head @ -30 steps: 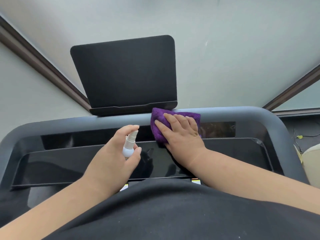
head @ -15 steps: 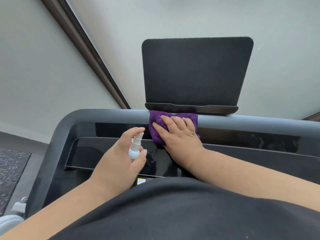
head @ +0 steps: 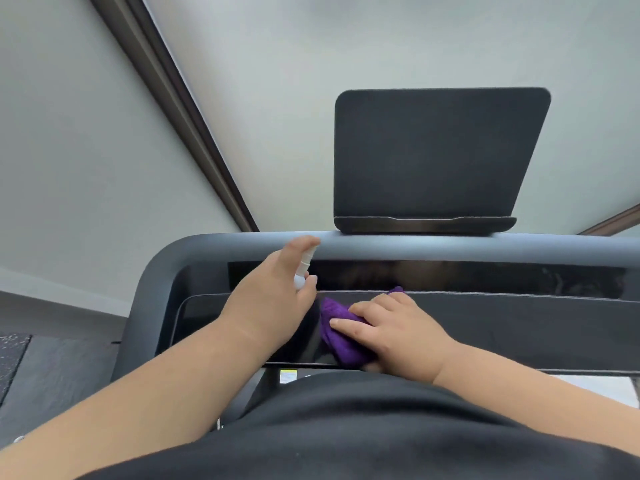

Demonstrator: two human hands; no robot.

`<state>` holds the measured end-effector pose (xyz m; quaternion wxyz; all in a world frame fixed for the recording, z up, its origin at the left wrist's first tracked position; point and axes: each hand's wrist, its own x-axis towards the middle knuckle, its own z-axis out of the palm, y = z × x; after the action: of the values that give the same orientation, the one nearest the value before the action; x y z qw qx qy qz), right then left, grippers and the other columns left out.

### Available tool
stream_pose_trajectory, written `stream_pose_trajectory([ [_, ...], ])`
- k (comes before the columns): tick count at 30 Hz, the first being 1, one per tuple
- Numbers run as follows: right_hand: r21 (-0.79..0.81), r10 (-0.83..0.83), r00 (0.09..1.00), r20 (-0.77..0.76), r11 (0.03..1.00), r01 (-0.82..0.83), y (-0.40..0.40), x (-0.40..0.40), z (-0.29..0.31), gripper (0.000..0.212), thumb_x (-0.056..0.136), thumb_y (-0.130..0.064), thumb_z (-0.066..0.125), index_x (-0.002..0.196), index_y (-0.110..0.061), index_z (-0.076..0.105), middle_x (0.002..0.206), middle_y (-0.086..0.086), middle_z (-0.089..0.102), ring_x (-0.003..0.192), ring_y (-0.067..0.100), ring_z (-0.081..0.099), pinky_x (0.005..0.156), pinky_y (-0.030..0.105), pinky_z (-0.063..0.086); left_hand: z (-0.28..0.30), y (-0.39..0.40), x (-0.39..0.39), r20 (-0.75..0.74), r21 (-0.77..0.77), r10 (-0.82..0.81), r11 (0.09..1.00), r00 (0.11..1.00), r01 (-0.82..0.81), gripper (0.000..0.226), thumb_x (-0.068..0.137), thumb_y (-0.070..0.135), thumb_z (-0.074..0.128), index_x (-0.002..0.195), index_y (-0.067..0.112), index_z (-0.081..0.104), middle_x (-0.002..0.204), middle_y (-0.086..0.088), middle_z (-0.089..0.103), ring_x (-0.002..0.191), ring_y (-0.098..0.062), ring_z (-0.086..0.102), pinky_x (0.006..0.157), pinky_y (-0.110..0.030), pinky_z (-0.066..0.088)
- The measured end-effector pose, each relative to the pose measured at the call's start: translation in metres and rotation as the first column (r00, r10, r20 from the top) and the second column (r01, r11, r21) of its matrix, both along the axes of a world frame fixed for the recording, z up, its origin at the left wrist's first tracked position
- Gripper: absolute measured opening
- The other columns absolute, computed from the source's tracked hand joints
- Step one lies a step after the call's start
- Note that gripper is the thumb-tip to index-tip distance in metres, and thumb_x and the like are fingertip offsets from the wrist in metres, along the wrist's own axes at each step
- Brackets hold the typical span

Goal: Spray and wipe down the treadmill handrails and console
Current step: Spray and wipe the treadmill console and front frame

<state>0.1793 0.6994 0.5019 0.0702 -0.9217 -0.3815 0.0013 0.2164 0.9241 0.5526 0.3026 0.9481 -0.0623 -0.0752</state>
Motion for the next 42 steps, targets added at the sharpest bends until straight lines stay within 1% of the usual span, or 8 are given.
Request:
stream_pose_trajectory([
  [3, -0.009, -0.078, 0.996, -0.032, 0.997, 0.078, -0.009, -0.007, 0.001, 0.075, 0.058, -0.057, 0.079, 0.126, -0.028, 0.063, 0.107, 0.003, 0.067, 0.078, 0.025, 0.063, 0.069, 0.035, 0.051, -0.009, -0.015, 0.020, 0.022, 0.103, -0.060, 0.993, 0.998, 0.058, 0.052, 0.097, 0.029, 0.055, 0.131, 0.054, 0.024, 0.104, 0.014, 0.054, 0.080, -0.006, 0.046, 0.073, -0.014, 0.032],
  [8, 0.007, -0.135, 0.991, -0.022, 0.991, 0.135, -0.013, -0.012, 0.000, 0.067, 0.064, -0.054, 0.066, 0.126, -0.028, 0.063, 0.108, 0.003, 0.066, 0.080, 0.025, 0.062, 0.070, 0.036, 0.052, -0.014, -0.031, 0.038, 0.015, 0.197, -0.141, 0.971, 0.990, 0.136, 0.045, 0.099, 0.025, 0.052, 0.136, 0.042, 0.033, 0.101, 0.011, 0.057, 0.071, -0.012, 0.051, 0.068, -0.019, 0.037],
  [11, 0.023, -0.181, 0.984, -0.007, 0.983, 0.181, -0.017, -0.019, -0.002, 0.071, 0.061, -0.051, 0.072, 0.127, -0.028, 0.063, 0.110, 0.003, 0.066, 0.082, 0.026, 0.062, 0.073, 0.037, 0.052, -0.015, -0.034, 0.041, 0.030, 0.232, -0.154, 0.962, 0.988, 0.143, 0.043, 0.099, 0.025, 0.053, 0.135, 0.039, 0.034, 0.097, 0.008, 0.058, 0.068, -0.014, 0.050, 0.065, -0.018, 0.035],
  [17, 0.074, -0.240, 0.971, -0.016, 0.968, 0.241, -0.035, -0.034, -0.003, 0.068, 0.063, -0.048, 0.075, 0.126, -0.028, 0.062, 0.109, 0.002, 0.065, 0.083, 0.025, 0.062, 0.071, 0.038, 0.052, -0.011, -0.059, 0.038, 0.021, 0.183, -0.193, 0.965, 0.981, 0.186, 0.051, 0.097, 0.026, 0.056, 0.130, 0.047, 0.024, 0.093, 0.011, 0.054, 0.069, -0.014, 0.054, 0.066, -0.022, 0.040],
  [26, 0.106, -0.283, 0.958, -0.045, 0.952, 0.286, -0.098, -0.056, -0.001, 0.069, 0.061, -0.048, 0.079, 0.125, -0.027, 0.065, 0.107, 0.002, 0.067, 0.082, 0.025, 0.064, 0.073, 0.035, 0.053, -0.010, -0.165, 0.043, 0.003, 0.175, -0.336, 0.928, 0.942, 0.330, 0.041, 0.095, 0.028, 0.054, 0.126, 0.044, 0.032, 0.097, 0.006, 0.058, 0.077, -0.018, 0.060, 0.068, -0.033, 0.048],
  [32, 0.150, -0.310, 0.949, -0.061, 0.937, 0.316, -0.151, -0.068, 0.003, 0.064, 0.066, -0.050, 0.081, 0.124, -0.026, 0.068, 0.110, 0.003, 0.068, 0.087, 0.025, 0.066, 0.077, 0.037, 0.054, -0.005, -0.225, 0.044, 0.073, 0.198, -0.374, 0.914, 0.925, 0.354, 0.048, 0.093, 0.027, 0.055, 0.128, 0.048, 0.027, 0.092, 0.010, 0.053, 0.074, -0.018, 0.057, 0.066, -0.029, 0.047],
  [38, 0.163, -0.340, 0.937, -0.085, 0.923, 0.350, -0.197, -0.071, 0.004, 0.056, 0.084, -0.062, 0.052, 0.127, -0.029, 0.065, 0.112, 0.003, 0.067, 0.089, 0.025, 0.064, 0.081, 0.037, 0.051, -0.007, -0.306, 0.043, 0.056, 0.229, -0.479, 0.860, 0.876, 0.456, 0.045, 0.095, 0.027, 0.051, 0.127, 0.046, 0.026, 0.093, 0.004, 0.056, 0.073, -0.021, 0.058, 0.062, -0.031, 0.042],
  [42, 0.159, -0.327, 0.940, -0.099, 0.927, 0.339, -0.223, -0.072, 0.003, 0.055, 0.089, -0.059, 0.045, 0.129, -0.028, 0.064, 0.112, 0.005, 0.067, 0.088, 0.028, 0.065, 0.080, 0.040, 0.053, -0.014, -0.348, 0.045, -0.002, 0.247, -0.474, 0.853, 0.880, 0.460, 0.035, 0.095, 0.025, 0.048, 0.120, 0.042, 0.031, 0.093, 0.001, 0.060, 0.072, -0.025, 0.057, 0.059, -0.030, 0.037],
])
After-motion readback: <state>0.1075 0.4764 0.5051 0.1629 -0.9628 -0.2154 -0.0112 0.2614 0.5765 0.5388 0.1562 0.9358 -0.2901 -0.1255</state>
